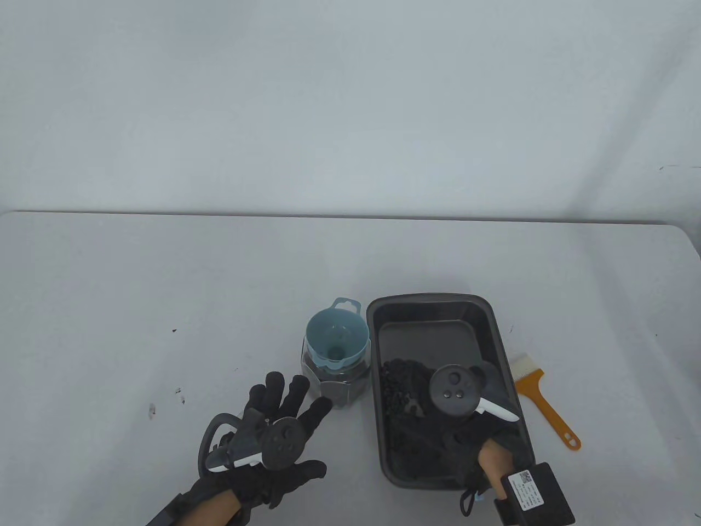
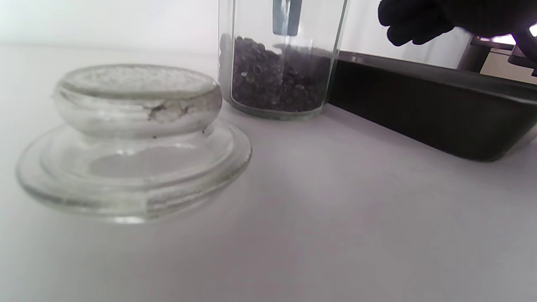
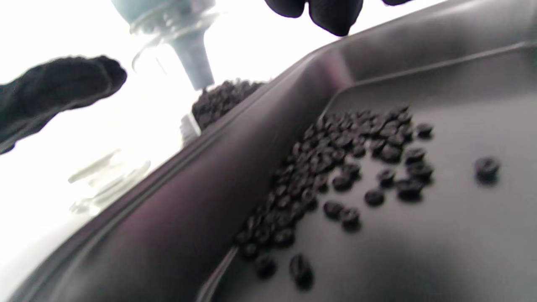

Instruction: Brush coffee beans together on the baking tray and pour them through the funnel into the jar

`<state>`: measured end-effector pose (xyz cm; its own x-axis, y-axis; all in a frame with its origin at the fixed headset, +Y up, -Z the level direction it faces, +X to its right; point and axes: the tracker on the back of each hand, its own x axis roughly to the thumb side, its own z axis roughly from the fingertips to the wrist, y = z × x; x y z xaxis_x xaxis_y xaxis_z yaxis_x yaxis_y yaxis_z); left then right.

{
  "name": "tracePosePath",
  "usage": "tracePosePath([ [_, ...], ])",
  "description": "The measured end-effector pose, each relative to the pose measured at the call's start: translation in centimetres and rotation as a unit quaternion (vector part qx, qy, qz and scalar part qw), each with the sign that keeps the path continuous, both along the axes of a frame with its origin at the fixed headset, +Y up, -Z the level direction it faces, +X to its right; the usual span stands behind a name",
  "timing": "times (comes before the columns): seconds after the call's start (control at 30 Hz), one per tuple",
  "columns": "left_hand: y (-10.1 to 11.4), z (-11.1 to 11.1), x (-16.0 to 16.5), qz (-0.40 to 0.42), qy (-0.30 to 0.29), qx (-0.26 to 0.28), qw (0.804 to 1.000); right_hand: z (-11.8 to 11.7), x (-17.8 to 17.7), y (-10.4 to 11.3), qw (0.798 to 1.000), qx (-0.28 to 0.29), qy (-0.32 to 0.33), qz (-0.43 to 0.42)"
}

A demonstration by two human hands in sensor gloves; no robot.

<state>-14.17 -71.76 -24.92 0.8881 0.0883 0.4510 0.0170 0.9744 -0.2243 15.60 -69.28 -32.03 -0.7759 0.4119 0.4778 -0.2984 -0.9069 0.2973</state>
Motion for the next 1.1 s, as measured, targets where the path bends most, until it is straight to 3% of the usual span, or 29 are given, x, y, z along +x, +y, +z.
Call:
tracePosePath([
  [0.3, 0.1, 0.0, 0.0, 0.001, 0.001, 0.010, 1.000, -1.3, 4.8, 1.5, 0.992, 0.056, -0.112, 0.023],
  [0.5, -0.1, 0.0, 0.0, 0.004, -0.001, 0.000, 1.000, -2.0, 9.4, 1.9, 0.973, 0.088, -0.209, 0.046],
  [0.87, -0.1, 0.1, 0.0, 0.009, -0.001, -0.006, 1.000, -2.6, 17.8, -0.3, 0.920, 0.034, -0.388, 0.038],
  [0.97, -0.1, 0.1, 0.0, 0.008, -0.001, -0.009, 1.000, -2.8, 18.5, -1.4, 0.914, 0.001, -0.405, 0.036],
  [1.1, -0.1, 0.1, -0.1, 0.009, 0.000, -0.011, 1.000, -3.2, 18.9, -2.8, 0.895, -0.051, -0.431, 0.103],
])
